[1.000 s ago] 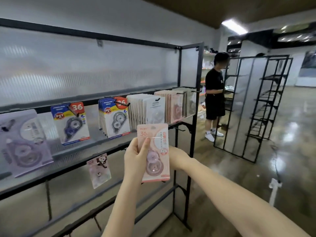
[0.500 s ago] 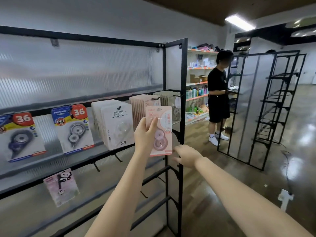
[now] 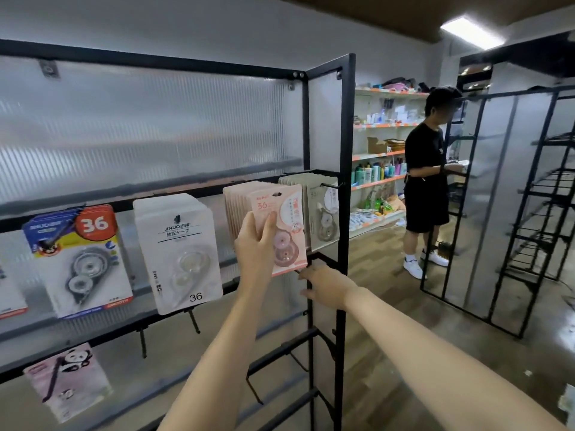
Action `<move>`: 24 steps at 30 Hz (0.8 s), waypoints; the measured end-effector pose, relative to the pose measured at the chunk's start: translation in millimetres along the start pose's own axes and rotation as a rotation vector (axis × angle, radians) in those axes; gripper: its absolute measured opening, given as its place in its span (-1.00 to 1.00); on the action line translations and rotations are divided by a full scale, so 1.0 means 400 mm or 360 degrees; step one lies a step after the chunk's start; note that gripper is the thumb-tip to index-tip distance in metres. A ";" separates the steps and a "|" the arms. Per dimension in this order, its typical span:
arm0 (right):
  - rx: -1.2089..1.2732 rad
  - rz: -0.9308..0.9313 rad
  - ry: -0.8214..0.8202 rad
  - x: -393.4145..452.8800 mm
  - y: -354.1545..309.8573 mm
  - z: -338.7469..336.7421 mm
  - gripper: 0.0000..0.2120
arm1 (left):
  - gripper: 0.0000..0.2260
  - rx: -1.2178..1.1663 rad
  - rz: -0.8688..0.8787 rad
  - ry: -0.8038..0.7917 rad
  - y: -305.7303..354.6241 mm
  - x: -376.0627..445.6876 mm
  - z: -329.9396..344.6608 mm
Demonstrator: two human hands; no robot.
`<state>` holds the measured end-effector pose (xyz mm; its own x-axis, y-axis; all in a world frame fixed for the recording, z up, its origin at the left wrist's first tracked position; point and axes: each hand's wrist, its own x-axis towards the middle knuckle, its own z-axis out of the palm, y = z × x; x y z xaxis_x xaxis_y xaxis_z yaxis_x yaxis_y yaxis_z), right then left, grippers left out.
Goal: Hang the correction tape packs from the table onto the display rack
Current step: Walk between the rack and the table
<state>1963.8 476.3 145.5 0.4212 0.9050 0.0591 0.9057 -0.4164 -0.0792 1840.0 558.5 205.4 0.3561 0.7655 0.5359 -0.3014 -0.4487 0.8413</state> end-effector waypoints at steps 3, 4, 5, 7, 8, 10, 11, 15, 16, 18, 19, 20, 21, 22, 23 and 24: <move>0.0059 -0.0075 -0.0014 0.021 0.007 0.014 -0.52 | -0.88 0.0059 0.0050 0.0033 0.002 0.005 0.003; 0.0055 -0.0104 -0.0035 0.025 0.007 0.021 -0.52 | -0.85 0.0074 0.0083 0.0056 0.005 0.007 0.005; 0.0036 -0.0140 -0.0056 0.028 0.008 0.025 -0.52 | -0.81 0.0089 0.0107 0.0080 0.006 0.009 0.006; 0.0053 -0.0219 -0.0050 0.032 0.010 0.026 -0.55 | -0.77 0.0140 0.0124 0.0102 0.006 0.012 0.012; 0.0064 -0.0241 -0.0050 0.032 0.013 0.024 -0.55 | -0.75 0.0166 0.0109 0.0108 0.005 0.012 0.015; 0.0096 -0.0288 -0.0033 0.026 0.015 0.011 -0.53 | -0.70 0.0209 0.0032 0.0125 -0.003 0.012 0.021; 0.0092 -0.0327 -0.0032 0.023 0.021 0.007 -0.53 | -0.68 0.0224 -0.0008 0.0131 -0.007 0.011 0.024; 0.0049 -0.0318 -0.0137 -0.001 0.037 0.012 -0.56 | -0.84 0.0168 -0.0128 0.0146 -0.005 0.005 0.035; 0.0037 -0.0315 -0.0129 -0.007 0.043 0.019 -0.58 | -0.87 0.0177 -0.0160 0.0155 -0.006 0.007 0.036; -0.0006 -0.0355 -0.0134 -0.024 0.052 0.028 -0.59 | -0.90 0.0215 -0.0212 0.0159 -0.012 0.006 0.036; -0.0001 -0.0377 -0.0169 -0.035 0.052 0.029 -0.60 | -0.90 0.0257 -0.0223 0.0154 -0.017 0.003 0.034; 0.0000 -0.0394 -0.0200 -0.045 0.056 0.034 -0.61 | -0.89 0.0309 -0.0220 0.0151 -0.021 -0.005 0.033; 0.0021 -0.0395 -0.0252 -0.056 0.056 0.039 -0.61 | -0.86 0.0367 -0.0215 0.0144 -0.020 -0.021 0.031; 0.0049 -0.0416 -0.0300 -0.061 0.053 0.048 -0.62 | -0.81 0.0435 -0.0216 0.0125 -0.023 -0.038 0.028; 0.0042 -0.0484 -0.0305 -0.068 0.050 0.056 -0.64 | -0.78 0.0528 -0.0219 0.0102 -0.025 -0.059 0.022; 0.0098 -0.0492 -0.0327 -0.069 0.042 0.069 -0.67 | -0.76 0.0636 -0.0231 0.0081 -0.030 -0.081 0.012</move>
<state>1966.1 446.8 114.9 0.1045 0.9883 -0.1111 0.9815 -0.1205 -0.1487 1836.4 536.8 178.1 0.3227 0.8511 0.4141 0.1183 -0.4704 0.8745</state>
